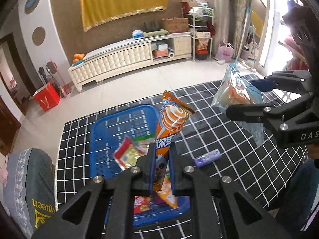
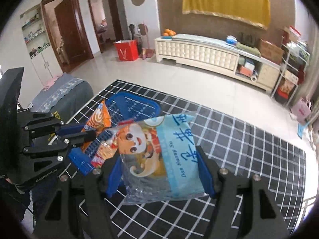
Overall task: Organize snacks
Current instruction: 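Lower the bread bag and orange stick into the basket and open both grippers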
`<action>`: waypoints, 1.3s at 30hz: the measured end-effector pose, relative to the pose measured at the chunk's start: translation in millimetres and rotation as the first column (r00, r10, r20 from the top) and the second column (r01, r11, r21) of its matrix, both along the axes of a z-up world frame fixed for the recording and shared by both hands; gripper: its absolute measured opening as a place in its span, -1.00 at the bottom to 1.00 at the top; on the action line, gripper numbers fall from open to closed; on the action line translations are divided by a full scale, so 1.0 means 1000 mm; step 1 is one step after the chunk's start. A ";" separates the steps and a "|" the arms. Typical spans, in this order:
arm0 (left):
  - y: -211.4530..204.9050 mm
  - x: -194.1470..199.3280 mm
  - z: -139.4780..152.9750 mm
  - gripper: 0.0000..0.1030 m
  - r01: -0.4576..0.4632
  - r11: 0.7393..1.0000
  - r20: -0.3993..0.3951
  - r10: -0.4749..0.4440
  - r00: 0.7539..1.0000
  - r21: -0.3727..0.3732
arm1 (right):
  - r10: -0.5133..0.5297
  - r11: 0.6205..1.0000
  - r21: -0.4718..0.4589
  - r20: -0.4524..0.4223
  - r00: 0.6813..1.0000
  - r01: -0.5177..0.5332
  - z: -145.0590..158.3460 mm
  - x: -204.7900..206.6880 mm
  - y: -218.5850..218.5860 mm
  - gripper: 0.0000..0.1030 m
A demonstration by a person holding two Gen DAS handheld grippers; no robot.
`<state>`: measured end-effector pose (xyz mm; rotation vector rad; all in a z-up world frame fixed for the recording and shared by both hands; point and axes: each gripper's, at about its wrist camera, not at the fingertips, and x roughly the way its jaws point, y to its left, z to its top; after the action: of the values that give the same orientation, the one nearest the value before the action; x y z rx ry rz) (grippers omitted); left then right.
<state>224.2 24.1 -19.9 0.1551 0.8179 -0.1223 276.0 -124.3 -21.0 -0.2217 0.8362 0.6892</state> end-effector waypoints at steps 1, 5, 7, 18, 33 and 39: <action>0.010 0.005 -0.002 -0.79 -0.014 1.000 -0.002 0.014 1.000 -0.004 | 0.010 1.000 -0.002 0.001 1.000 -0.010 -0.001 0.002 0.009 0.38; 0.041 0.015 -0.007 -0.79 -0.061 0.998 -0.013 0.060 0.998 -0.035 | 0.048 0.999 -0.019 -0.008 0.999 -0.048 -0.009 0.011 0.041 0.38; 0.052 0.021 -0.012 -0.79 -0.074 0.996 -0.024 0.073 0.997 -0.047 | 0.058 0.998 -0.030 -0.011 0.998 -0.058 -0.013 0.016 0.054 0.38; 0.105 0.055 -0.052 -0.79 -0.121 0.986 -0.098 0.110 0.989 -0.116 | 0.083 0.987 -0.134 -0.031 0.996 -0.086 -0.054 0.049 0.109 0.38; 0.111 0.085 -0.083 -0.77 -0.129 0.981 -0.145 0.108 0.984 -0.146 | 0.067 0.978 -0.196 -0.031 0.997 -0.072 -0.077 0.076 0.129 0.40; 0.107 0.084 -0.083 -0.21 -0.103 0.987 -0.133 0.086 0.987 -0.126 | 0.054 0.974 -0.221 -0.016 0.998 -0.056 -0.077 0.081 0.132 0.66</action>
<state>308.0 131.5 -102.7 -0.0173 0.9402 -0.0968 356.8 7.8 -98.3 -0.4443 0.9200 0.6487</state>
